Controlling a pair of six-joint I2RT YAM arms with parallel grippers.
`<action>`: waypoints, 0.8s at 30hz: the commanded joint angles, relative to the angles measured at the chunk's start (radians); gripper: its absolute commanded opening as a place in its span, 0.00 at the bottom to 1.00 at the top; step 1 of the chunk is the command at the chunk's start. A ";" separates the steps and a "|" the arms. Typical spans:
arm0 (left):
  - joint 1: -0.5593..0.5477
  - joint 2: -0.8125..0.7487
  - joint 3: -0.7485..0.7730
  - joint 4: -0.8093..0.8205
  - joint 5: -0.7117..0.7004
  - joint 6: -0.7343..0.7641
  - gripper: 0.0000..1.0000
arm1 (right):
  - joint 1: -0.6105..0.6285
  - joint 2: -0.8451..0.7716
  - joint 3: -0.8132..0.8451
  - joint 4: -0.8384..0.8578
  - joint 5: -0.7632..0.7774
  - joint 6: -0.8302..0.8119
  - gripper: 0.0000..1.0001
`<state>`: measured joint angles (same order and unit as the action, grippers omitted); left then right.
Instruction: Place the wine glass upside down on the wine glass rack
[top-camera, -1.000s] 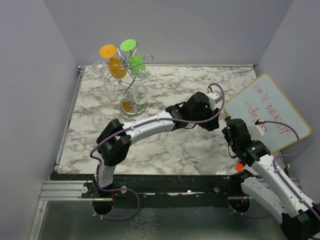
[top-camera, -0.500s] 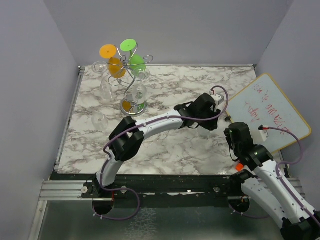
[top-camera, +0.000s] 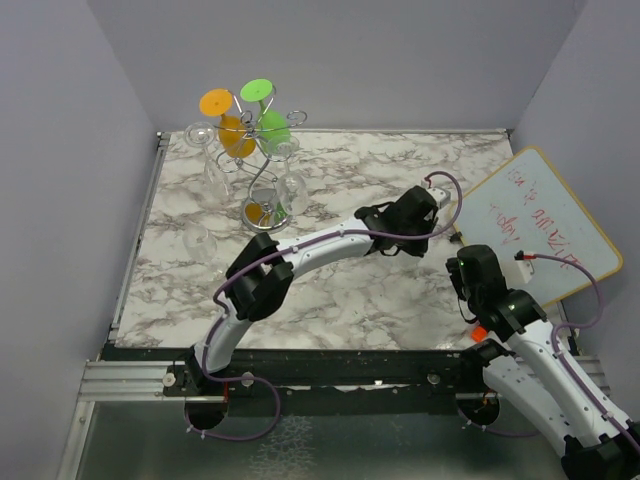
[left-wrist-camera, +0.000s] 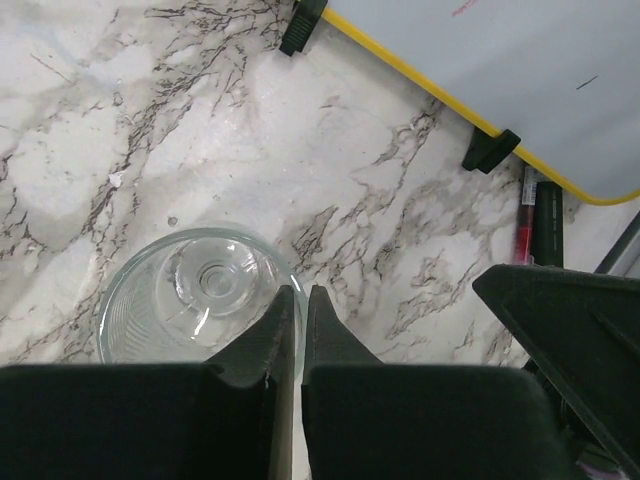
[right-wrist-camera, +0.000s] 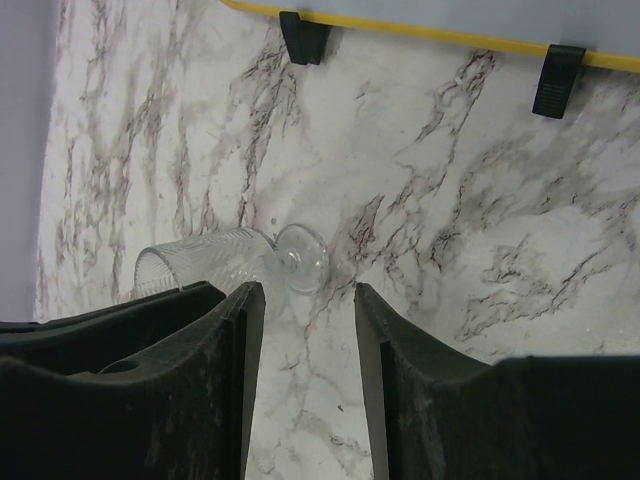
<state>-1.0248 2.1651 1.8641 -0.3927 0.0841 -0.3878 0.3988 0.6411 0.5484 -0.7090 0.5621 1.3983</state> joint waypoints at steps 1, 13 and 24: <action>-0.006 -0.076 -0.025 -0.037 -0.076 0.013 0.00 | -0.005 -0.001 0.003 -0.003 -0.029 0.013 0.46; -0.006 -0.485 -0.548 0.464 -0.275 -0.008 0.00 | -0.004 0.050 0.044 0.201 -0.274 -0.111 0.64; -0.006 -0.685 -0.840 0.844 -0.400 0.012 0.00 | -0.005 0.031 0.040 0.388 -0.540 0.006 0.77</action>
<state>-1.0279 1.5490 1.0740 0.1944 -0.2371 -0.3847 0.3988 0.6918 0.5873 -0.4381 0.1612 1.3300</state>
